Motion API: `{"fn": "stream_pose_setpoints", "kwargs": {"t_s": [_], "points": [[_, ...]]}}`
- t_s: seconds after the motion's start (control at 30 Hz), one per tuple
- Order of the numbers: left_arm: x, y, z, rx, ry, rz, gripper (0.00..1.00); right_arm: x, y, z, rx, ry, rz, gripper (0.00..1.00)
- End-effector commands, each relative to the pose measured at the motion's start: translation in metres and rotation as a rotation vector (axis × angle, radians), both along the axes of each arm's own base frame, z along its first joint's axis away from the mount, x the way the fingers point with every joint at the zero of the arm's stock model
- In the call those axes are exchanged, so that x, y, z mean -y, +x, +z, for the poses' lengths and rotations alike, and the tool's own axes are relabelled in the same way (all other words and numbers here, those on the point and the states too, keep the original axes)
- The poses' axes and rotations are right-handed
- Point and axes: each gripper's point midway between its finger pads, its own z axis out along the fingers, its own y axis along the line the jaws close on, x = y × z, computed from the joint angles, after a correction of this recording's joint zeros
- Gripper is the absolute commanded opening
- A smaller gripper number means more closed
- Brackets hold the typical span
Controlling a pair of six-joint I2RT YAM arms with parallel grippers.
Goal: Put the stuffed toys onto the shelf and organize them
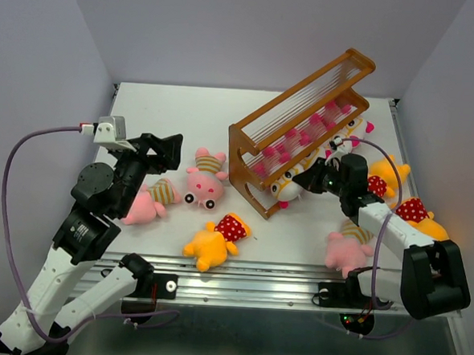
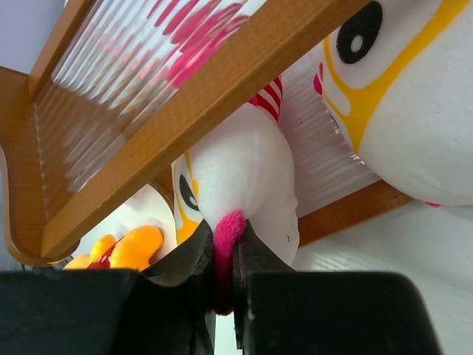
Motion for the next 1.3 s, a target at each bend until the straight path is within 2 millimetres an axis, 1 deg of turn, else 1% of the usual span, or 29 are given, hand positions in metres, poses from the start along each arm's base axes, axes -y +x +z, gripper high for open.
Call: {"fn": "stream_pose_setpoints", "kwargs": {"t_s": [0.0, 0.1, 0.17, 0.2, 0.27, 0.3, 0.37, 0.4, 0.43, 0.5, 0.6, 0.77, 0.87, 0.9, 0.93, 0.97, 1.0, 1.07, 1.13, 1.17, 1.2, 1.27], "points": [[0.001, 0.003, 0.009, 0.037, -0.022, 0.000, 0.90, -0.001, 0.011, 0.009, 0.080, 0.004, -0.016, 0.02], [0.002, 0.003, 0.008, 0.036, -0.019, -0.003, 0.90, 0.000, 0.011, 0.006, 0.081, -0.014, -0.014, 0.09], [0.002, 0.003, 0.007, 0.033, -0.018, -0.003, 0.90, 0.001, 0.013, 0.007, 0.089, -0.026, -0.013, 0.16], [0.002, 0.003, 0.007, 0.034, -0.020, -0.005, 0.90, 0.002, 0.013, 0.008, 0.095, -0.037, -0.013, 0.25], [0.002, 0.003, 0.006, 0.031, -0.020, -0.005, 0.90, 0.003, 0.015, 0.011, 0.107, -0.046, -0.016, 0.35], [0.002, 0.003, 0.006, 0.031, -0.021, -0.004, 0.90, 0.004, 0.016, 0.013, 0.114, -0.057, -0.016, 0.45], [0.003, 0.003, 0.003, 0.027, -0.020, -0.007, 0.91, 0.005, 0.015, 0.023, 0.144, -0.057, -0.020, 0.54], [0.003, 0.003, 0.002, 0.024, -0.020, -0.008, 0.91, 0.006, 0.015, 0.027, 0.158, -0.059, -0.020, 0.61], [0.004, 0.003, 0.002, 0.023, -0.021, -0.010, 0.91, 0.006, 0.015, 0.033, 0.176, -0.058, -0.022, 0.64], [0.004, 0.003, -0.001, 0.019, -0.023, -0.014, 0.91, 0.009, 0.014, 0.038, 0.189, -0.072, -0.026, 0.70], [0.006, 0.003, -0.003, 0.017, -0.027, -0.019, 0.91, 0.012, 0.012, 0.047, 0.204, -0.091, -0.034, 0.74], [0.006, 0.003, -0.005, 0.014, -0.019, -0.021, 0.91, 0.020, 0.008, 0.056, 0.217, -0.129, -0.055, 0.76], [0.010, 0.004, -0.011, -0.011, -0.010, -0.038, 0.91, 0.023, 0.001, 0.068, 0.245, -0.164, -0.035, 0.78], [0.013, 0.006, -0.016, -0.031, -0.004, -0.048, 0.91, 0.023, -0.005, 0.069, 0.244, -0.197, 0.004, 0.79], [0.016, 0.006, -0.023, -0.060, 0.005, -0.055, 0.91, 0.023, -0.009, 0.074, 0.259, -0.211, 0.029, 0.82], [0.019, 0.008, -0.030, -0.093, -0.003, -0.059, 0.91, 0.018, -0.019, 0.079, 0.251, -0.217, 0.095, 0.84], [0.019, 0.008, -0.042, -0.138, 0.001, -0.056, 0.91, 0.017, -0.023, 0.083, 0.292, -0.266, 0.162, 0.85], [0.021, 0.010, -0.057, -0.203, -0.013, -0.048, 0.91, 0.012, -0.036, 0.087, 0.307, -0.293, 0.262, 0.87], [0.024, 0.011, -0.082, -0.306, -0.038, -0.033, 0.91, 0.012, -0.048, 0.090, 0.331, -0.343, 0.359, 0.89], [0.025, 0.012, -0.091, -0.340, -0.046, -0.024, 0.90, 0.013, -0.051, 0.089, 0.332, -0.355, 0.375, 0.89], [0.027, 0.013, -0.110, -0.411, -0.055, -0.011, 0.90, 0.013, -0.057, 0.088, 0.334, -0.371, 0.404, 0.90], [0.029, 0.014, -0.131, -0.483, -0.056, 0.004, 0.88, 0.013, -0.063, 0.090, 0.343, -0.377, 0.431, 0.90]]}}
